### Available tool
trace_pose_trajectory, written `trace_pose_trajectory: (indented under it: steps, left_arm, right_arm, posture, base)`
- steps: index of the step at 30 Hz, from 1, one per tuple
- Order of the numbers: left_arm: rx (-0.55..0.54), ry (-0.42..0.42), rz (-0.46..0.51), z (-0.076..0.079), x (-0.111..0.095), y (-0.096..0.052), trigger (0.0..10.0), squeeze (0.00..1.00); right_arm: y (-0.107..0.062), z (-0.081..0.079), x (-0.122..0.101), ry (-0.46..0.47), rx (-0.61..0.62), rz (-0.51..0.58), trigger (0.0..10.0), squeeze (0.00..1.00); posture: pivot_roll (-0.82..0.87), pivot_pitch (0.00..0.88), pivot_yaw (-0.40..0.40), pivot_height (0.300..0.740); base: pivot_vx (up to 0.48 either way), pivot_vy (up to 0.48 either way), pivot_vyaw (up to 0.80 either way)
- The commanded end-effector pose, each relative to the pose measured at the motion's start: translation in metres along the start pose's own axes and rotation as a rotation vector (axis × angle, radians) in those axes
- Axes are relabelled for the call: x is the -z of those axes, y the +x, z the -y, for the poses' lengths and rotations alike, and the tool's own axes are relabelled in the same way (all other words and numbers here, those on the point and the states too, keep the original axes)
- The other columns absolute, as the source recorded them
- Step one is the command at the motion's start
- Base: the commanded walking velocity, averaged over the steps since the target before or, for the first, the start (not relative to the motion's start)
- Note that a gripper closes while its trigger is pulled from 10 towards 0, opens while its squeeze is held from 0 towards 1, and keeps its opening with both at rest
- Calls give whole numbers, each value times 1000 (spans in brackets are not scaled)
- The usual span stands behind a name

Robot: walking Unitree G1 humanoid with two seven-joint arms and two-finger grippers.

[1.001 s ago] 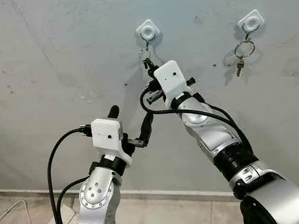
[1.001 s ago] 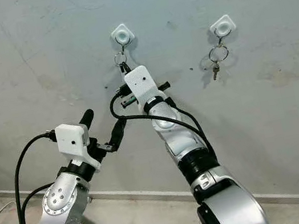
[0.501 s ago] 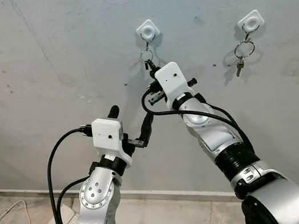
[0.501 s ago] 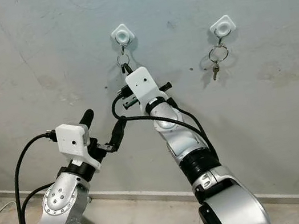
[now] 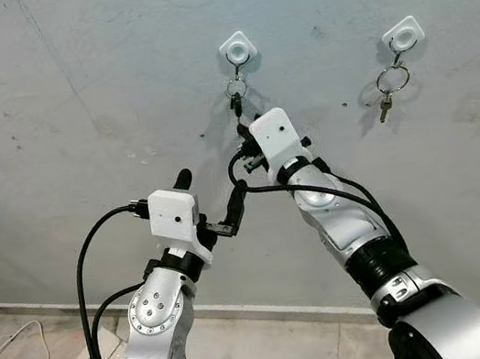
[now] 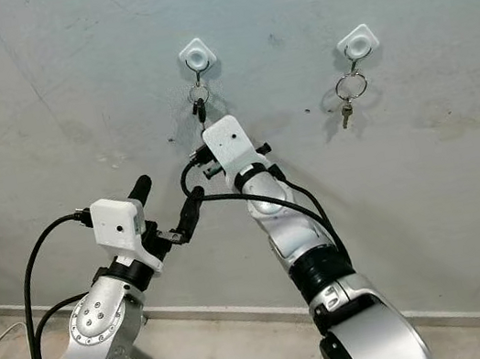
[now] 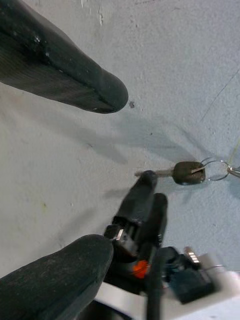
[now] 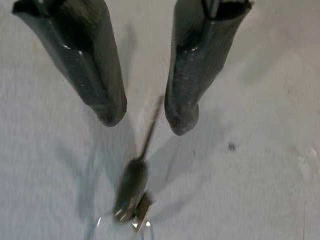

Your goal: Hang keys on a hook

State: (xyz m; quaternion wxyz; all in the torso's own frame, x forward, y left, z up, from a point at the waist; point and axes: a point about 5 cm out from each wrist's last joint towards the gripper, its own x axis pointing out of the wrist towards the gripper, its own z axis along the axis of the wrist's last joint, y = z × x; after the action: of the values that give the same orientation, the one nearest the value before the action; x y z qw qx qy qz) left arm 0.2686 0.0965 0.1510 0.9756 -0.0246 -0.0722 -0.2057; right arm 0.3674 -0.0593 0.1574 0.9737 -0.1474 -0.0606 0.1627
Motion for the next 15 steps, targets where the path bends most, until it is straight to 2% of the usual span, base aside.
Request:
trace_pose_trajectory:
  steps: [1, 6, 9, 15]
  left_arm:
    - [3, 6, -8, 0, 2, 0, 10000, 0]
    - [3, 5, -11, 0, 2, -1, 10000, 0]
    - [4, 7, -15, -1, 4, -2, 10000, 0]
    - [-5, 20, -37, -7, 8, -5, 10000, 0]
  right_arm:
    - [-2, 0, -5, -10, -11, 32, 10000, 1000]
    - [-13, 2, 3, -48, -10, 54, 10000, 1000]
    - [-30, 6, 23, -79, -6, 14, 10000, 1000]
    - [-49, 10, 35, -67, 4, -22, 10000, 1000]
  posture:
    - [75, 0, 37, 740]
    - [65, 0, 41, 740]
    - [63, 0, 47, 740]
    - [61, 0, 56, 740]
  base:
    - [0, 0, 0]
    - [0, 0, 0]
    - [0, 0, 0]
    - [0, 0, 0]
